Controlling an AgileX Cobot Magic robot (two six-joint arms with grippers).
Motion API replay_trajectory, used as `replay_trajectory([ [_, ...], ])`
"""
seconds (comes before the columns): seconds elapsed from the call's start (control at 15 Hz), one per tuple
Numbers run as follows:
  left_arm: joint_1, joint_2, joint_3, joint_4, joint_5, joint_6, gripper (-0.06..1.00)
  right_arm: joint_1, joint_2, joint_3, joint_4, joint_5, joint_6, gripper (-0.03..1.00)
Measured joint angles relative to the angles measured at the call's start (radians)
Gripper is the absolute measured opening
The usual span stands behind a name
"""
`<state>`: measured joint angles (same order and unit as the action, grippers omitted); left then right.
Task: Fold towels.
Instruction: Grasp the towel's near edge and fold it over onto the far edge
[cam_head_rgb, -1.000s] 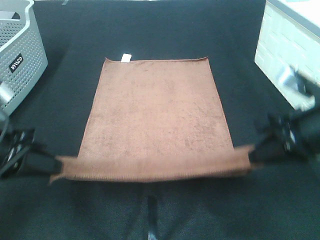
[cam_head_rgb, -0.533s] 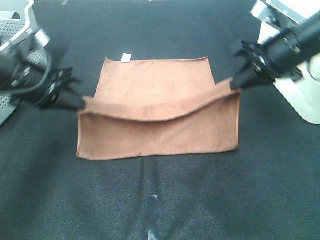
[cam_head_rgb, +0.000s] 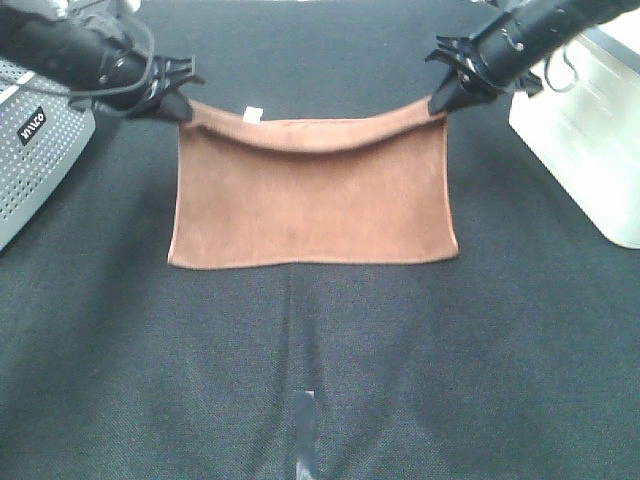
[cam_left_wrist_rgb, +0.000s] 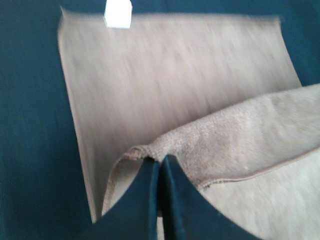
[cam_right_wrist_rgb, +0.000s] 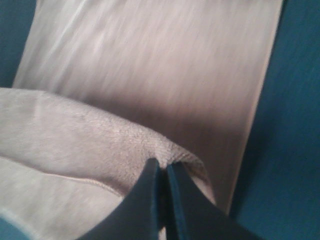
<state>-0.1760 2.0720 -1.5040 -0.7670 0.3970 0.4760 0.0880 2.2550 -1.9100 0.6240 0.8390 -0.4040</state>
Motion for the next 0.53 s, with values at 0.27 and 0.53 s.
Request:
replay_trajectory([
  [0.27, 0.0, 0.185, -0.224, 0.008, -0.045, -0.006, 0.0, 0.0, 0.173, -0.273, -0.046, -0.001, 0.022, 0.0],
  [0.53, 0.0, 0.41, -0.486, 0.014, -0.118, -0.006, 0.0, 0.0, 0.368, -0.505, -0.059, -0.072, 0.026, 0.0],
])
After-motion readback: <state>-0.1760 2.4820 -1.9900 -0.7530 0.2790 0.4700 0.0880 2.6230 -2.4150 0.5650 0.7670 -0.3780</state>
